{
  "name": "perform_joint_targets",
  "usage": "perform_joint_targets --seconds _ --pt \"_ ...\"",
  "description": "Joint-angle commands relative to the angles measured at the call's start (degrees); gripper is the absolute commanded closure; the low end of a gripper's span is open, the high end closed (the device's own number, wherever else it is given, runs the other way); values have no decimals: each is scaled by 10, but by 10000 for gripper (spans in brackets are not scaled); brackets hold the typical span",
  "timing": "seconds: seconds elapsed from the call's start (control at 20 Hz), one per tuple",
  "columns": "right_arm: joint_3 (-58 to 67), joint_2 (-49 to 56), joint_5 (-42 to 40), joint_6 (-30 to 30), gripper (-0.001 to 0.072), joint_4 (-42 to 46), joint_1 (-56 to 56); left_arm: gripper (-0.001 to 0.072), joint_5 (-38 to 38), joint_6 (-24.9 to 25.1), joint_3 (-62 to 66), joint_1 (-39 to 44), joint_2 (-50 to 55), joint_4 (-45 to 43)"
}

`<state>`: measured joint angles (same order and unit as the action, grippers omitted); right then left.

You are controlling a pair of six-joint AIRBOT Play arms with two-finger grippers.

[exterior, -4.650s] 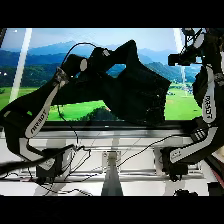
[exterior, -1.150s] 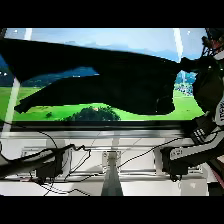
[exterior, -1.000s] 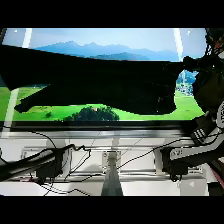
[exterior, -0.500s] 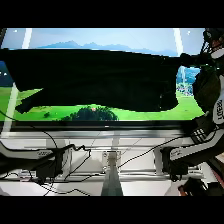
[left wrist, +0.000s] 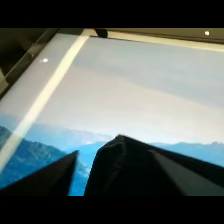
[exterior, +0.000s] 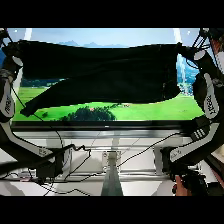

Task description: Fold the clothes and pants, and hang the long-sleeved shirts on hangers.

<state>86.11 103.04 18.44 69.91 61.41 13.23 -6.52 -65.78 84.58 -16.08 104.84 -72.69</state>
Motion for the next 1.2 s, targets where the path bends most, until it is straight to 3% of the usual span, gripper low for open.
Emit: perform_joint_targets --seconds 0.0,0.2,0.3,0.4,0.45,0.5,0.55,0.7,0.75,0.8,0.85,0.95,1.1,1.15 --pt "0 1 -31 1 10 -1 -5 13 -50 0 0 10 3 10" --pt "0 -19 32 1 26 4 3 21 -12 0 0 5 -47 163" --pt "0 -36 69 1 26 4 13 23 121 0 0 -6 -85 174" --pt "0 -55 120 1 26 5 26 50 300 0 0 -23 -120 172" --pt "0 -65 151 1 26 8 33 245 381 0 0 -32 -133 172" --pt "0 -76 188 1 26 15 40 583 457 0 0 -42 -144 167" --pt "0 -87 228 1 27 23 47 676 522 2 0 -52 -155 145" --pt "0 -118 359 1 55 36 67 680 639 -27 0 -63 -200 14" --pt "0 -127 403 1 175 37 73 680 660 -38 0 -60 -221 -39" --pt "0 -135 454 1 357 42 78 680 677 -39 -1 -57 -249 -75" --pt "0 -140 501 0 482 55 81 680 683 -36 -8 -58 -279 -89" --pt "0 -143 593 -2 510 99 87 678 678 -32 -67 -82 -347 -90" --pt "0 -143 694 -1 510 141 90 675 673 31 -209 -143 -421 -7" --pt "0 -143 708 2 510 136 93 617 673 32 -248 -158 -432 -1"
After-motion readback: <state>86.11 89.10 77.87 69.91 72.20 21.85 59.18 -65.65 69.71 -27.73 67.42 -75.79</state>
